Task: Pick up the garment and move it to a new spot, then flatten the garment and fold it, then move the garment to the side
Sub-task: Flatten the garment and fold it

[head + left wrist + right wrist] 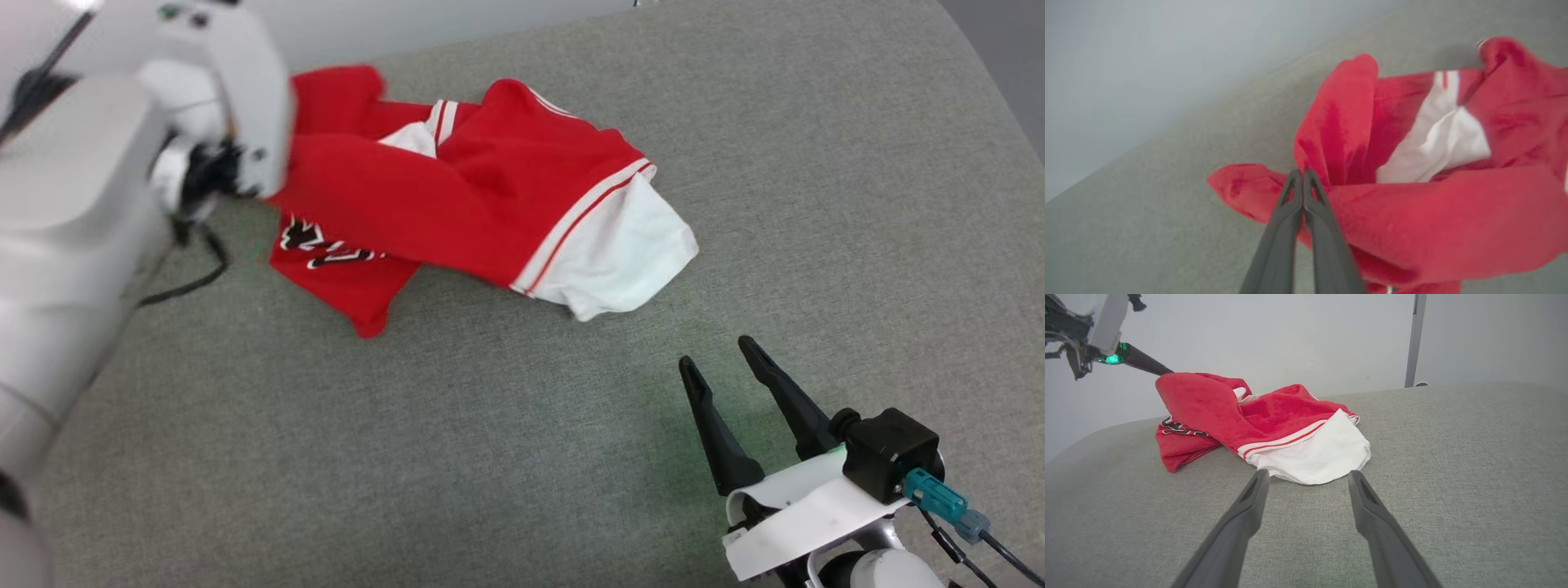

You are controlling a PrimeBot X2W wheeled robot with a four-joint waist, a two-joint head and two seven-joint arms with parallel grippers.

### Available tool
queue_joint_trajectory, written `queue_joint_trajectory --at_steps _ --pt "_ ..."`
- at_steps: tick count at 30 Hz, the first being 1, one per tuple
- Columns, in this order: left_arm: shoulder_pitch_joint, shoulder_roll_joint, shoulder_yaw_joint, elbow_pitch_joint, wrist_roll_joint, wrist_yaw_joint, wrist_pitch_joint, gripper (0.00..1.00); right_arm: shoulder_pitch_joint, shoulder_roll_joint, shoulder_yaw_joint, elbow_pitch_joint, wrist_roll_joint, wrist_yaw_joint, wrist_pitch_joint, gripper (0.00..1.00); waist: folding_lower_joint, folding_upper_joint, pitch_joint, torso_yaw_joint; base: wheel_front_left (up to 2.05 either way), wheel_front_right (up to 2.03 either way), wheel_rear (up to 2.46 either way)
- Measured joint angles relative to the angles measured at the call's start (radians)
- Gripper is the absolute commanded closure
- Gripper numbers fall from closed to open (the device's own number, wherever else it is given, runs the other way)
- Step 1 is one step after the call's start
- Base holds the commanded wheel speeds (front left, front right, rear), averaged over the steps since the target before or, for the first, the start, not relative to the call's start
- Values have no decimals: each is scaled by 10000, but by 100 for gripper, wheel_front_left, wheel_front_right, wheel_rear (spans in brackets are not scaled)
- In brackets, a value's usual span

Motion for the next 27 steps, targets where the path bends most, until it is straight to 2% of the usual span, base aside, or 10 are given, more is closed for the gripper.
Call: queue_joint_trajectory --at_steps 4,10,12,13,14,19,27 --pt "692 500 -125 307 -121 -44 244 100 -6 -46 -35 -52 -2 0 13 0 0 0 54 53 0 0 0" --pt "1585 529 -128 445 -752 -290 1220 100 -6 -75 -125 -176 -44 0 138 0 0 0 85 192 0 0 0" --pt "1567 541 -65 372 -782 -295 1055 100 -6 -102 -151 -211 -59 0 184 0 0 0 88 242 0 0 0" --pt "1555 546 0 343 -773 -213 779 67 -10 -113 -159 -228 -65 0 194 0 0 0 90 264 0 0 0" --pt "1503 560 35 313 -704 -130 510 0 -14 -113 -157 -240 -75 0 222 0 0 0 87 282 0 0 0" --pt "814 568 -8 -113 -263 -169 10 0 -20 -104 -94 -257 -77 0 238 0 0 0 14 321 0 0 0" --pt "121 15 -259 -974 -54 -932 301 0 -46 -52 113 -205 -29 0 173 0 0 0 111 134 0 0 0"
